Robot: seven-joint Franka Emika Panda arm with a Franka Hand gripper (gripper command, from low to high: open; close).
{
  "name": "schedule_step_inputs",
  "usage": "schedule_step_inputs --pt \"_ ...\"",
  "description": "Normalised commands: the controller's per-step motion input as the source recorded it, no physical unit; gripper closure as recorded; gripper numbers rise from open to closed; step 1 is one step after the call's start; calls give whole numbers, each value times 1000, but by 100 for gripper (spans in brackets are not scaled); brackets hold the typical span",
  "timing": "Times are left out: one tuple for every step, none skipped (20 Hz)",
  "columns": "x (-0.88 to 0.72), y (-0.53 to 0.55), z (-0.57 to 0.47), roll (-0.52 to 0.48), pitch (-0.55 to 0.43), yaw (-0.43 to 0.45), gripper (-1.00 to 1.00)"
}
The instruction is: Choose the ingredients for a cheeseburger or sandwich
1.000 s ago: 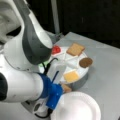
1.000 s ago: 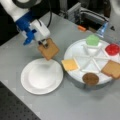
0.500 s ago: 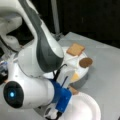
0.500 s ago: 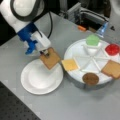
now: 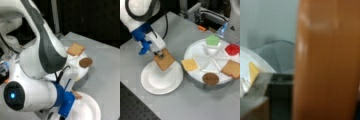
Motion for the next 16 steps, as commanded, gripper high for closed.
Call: schedule_step_inputs --pt "530 -190 -53 114 110 179 100" --pt "525 -166 -59 116 103 175 100" --pt "515 -150 -75 118 84 173 100" --pt "500 -140 -77 121 79 170 100" --pt "489 -136 -89 124 56 169 100" --pt "477 -131 -119 125 31 160 100" --pt "464 -127 -153 136 6 155 100" --pt "447 -125 -160 141 -2 150 100" --pt "434 -126 -170 148 -10 149 100" --pt "415 -127 -183 154 -15 148 100" --pt "398 -134 -190 163 -18 151 100" --pt "379 -152 -179 167 -21 153 100" --pt "358 -168 -191 172 -22 149 100" --pt "330 -185 -197 183 -24 144 100" --pt "298 -197 -197 195 -23 139 100" --pt "281 -202 -191 201 -21 136 100"
